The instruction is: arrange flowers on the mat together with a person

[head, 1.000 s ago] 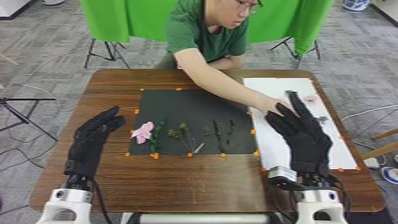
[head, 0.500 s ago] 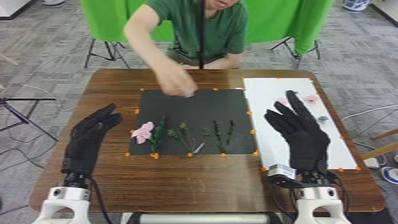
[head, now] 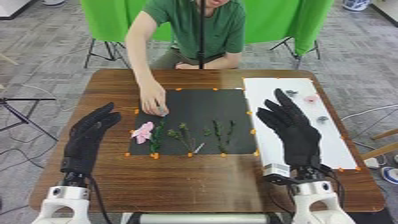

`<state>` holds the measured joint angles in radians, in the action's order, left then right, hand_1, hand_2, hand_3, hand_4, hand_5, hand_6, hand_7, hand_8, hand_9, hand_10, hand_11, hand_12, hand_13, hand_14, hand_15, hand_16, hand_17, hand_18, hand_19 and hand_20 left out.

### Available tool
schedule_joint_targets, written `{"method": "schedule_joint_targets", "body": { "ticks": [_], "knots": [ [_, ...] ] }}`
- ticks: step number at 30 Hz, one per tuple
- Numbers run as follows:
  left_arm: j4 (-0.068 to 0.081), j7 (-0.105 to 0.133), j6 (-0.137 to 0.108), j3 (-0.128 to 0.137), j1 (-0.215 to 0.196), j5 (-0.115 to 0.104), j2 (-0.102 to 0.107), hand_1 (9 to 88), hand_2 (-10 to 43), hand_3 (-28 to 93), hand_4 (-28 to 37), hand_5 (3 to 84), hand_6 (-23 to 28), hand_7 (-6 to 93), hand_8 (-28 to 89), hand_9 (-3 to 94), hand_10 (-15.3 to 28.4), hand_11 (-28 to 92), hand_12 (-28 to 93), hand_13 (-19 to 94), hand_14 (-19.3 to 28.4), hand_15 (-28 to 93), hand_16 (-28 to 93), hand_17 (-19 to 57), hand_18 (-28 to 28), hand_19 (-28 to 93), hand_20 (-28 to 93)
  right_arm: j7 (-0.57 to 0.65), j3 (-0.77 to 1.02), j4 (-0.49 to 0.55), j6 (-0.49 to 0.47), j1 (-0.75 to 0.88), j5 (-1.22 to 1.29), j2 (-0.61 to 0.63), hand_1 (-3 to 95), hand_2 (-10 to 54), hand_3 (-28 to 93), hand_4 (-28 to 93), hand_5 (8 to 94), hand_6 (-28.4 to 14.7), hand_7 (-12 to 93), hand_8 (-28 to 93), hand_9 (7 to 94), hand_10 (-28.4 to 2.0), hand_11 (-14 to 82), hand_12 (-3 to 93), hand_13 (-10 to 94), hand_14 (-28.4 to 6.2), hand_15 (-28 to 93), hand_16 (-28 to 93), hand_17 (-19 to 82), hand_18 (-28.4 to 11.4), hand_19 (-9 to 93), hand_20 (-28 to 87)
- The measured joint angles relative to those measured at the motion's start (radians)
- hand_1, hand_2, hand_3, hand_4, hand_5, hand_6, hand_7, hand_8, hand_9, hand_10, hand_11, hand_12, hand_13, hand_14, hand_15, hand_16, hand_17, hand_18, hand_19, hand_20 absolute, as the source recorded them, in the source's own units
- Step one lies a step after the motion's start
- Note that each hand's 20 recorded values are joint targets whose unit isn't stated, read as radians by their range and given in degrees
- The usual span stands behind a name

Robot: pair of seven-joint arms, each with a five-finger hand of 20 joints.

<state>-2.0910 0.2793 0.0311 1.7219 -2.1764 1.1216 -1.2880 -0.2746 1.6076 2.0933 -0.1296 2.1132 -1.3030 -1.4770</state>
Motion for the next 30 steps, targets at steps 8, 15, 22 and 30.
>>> {"method": "schedule_joint_targets", "body": {
  "ticks": [8,15,22,30],
  "knots": [
    [0.000,0.006,0.000,0.005,-0.001,0.000,-0.005,28.4,-9.5,62,-18.3,43.3,3.4,13.4,-6,43.4,12.7,19,16,34,16.3,13,5,4.4,12.0,6,17,0.002,0.000,-0.003,-0.001,-0.004,-0.006,-0.001,4.0,7.3,76,-20,33.9,0.6,8,-9,39.3,-14.5,3.8,10.3,34,-16.4,9,20,19,-15.1,10,28],
    [0.000,0.006,0.000,0.005,-0.002,-0.001,-0.007,27.4,-9.5,61,-19.6,43.4,3.5,13.0,-6,43.5,12.6,19,16,34,16.4,13,5,4.4,12.0,5,16,0.003,0.001,-0.004,0.000,-0.004,-0.008,-0.002,5.1,5.9,76,-20,34.9,0.4,8,-9,39.5,-14.7,4.0,10.4,34,-15.0,9,19,20,-15.0,9,28],
    [-0.001,0.006,-0.001,0.004,-0.008,-0.003,-0.008,27.6,-9.5,61,-19.7,43.5,3.5,13.1,-6,43.5,12.7,19,16,34,16.5,13,5,4.4,12.0,5,16,0.002,0.015,-0.004,-0.001,-0.006,-0.035,-0.002,16.6,-5.4,77,-18,38.1,-0.6,11,-9,41.3,-15.5,5.5,16.1,35,-13.1,10,18,21,-14.0,12,30],
    [-0.001,0.002,-0.001,0.004,-0.014,-0.003,-0.012,27.9,-9.5,61,-19.2,43.5,3.6,12.9,-6,43.4,12.7,19,16,34,16.5,13,5,4.3,12.1,6,16,-0.002,0.096,-0.012,0.256,-0.064,-0.433,0.112,25.0,-9.5,73,-20,45.1,-2.8,14,-9,47.4,-17.3,16.0,22.2,53,-13.6,16,21,33,-14.3,41,40]
  ]
}}
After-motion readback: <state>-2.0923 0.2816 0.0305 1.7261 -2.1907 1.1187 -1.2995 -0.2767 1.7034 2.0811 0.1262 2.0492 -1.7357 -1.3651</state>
